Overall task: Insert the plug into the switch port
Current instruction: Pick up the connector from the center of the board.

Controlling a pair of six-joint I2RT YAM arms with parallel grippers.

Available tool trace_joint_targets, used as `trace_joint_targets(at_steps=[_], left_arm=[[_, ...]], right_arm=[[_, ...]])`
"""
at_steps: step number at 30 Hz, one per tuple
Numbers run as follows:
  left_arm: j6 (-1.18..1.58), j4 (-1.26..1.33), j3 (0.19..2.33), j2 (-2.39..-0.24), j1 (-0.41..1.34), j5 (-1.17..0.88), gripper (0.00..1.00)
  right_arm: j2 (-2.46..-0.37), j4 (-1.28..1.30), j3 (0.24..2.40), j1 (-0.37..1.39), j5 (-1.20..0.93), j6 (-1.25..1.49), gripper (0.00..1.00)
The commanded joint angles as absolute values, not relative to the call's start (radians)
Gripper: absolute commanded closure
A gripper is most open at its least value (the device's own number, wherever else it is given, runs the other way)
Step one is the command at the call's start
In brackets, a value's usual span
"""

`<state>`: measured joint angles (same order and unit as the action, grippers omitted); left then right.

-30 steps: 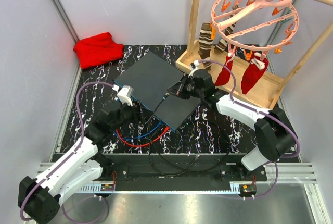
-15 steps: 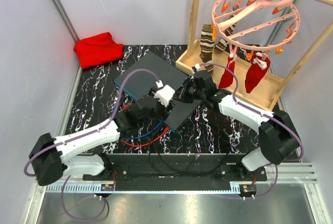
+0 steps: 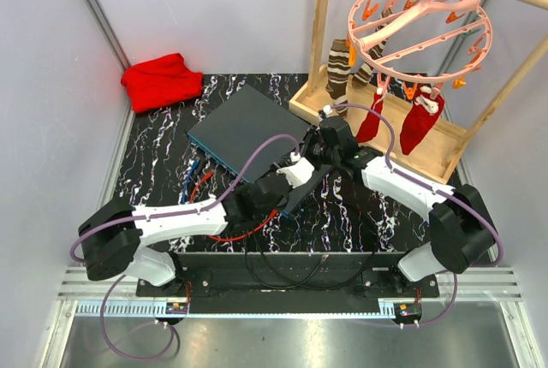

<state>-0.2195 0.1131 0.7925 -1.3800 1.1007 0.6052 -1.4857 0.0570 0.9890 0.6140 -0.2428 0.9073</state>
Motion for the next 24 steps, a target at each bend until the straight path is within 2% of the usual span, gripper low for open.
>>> trace_joint_targets(at_steps=[1, 2, 7, 10, 11, 15, 19, 24], left_arm=[[-0.247, 0.229, 0.841, -1.417, 1.121, 0.698, 0.97], [-0.239, 0.210, 0.853, -1.427, 1.123, 0.687, 1.00], [-0.157, 0.160, 0.854, -1.401, 1.123, 0.670, 1.00], [-0.085, 0.108, 0.836, -1.358, 1.121, 0.621, 1.00], [-0.065, 0.075, 0.825, -1.345, 1.121, 0.583, 1.00], [0.088, 0.012, 0.776, -1.278, 1.106, 0.463, 1.00], [0.179, -0.028, 0.712, -1.198, 1.092, 0.356, 1.00], [0.285, -0.049, 0.638, -1.167, 1.051, 0.186, 1.00]], right_arm=[[-1.447, 0.063, 1.034, 0.612, -0.227, 0.900, 1.00], [-1.445, 0.063, 1.035, 0.611, -0.224, 0.900, 1.00], [-1.439, 0.071, 1.032, 0.592, -0.218, 0.887, 1.00], [-1.434, 0.072, 1.042, 0.575, -0.216, 0.855, 0.82], [-1.437, 0.072, 1.046, 0.572, -0.213, 0.838, 0.66], [-1.425, 0.086, 1.066, 0.566, -0.154, 0.714, 0.32], [-1.417, 0.101, 1.065, 0.528, -0.100, 0.563, 0.16], [-1.448, 0.114, 1.071, 0.473, -0.071, 0.421, 0.08]])
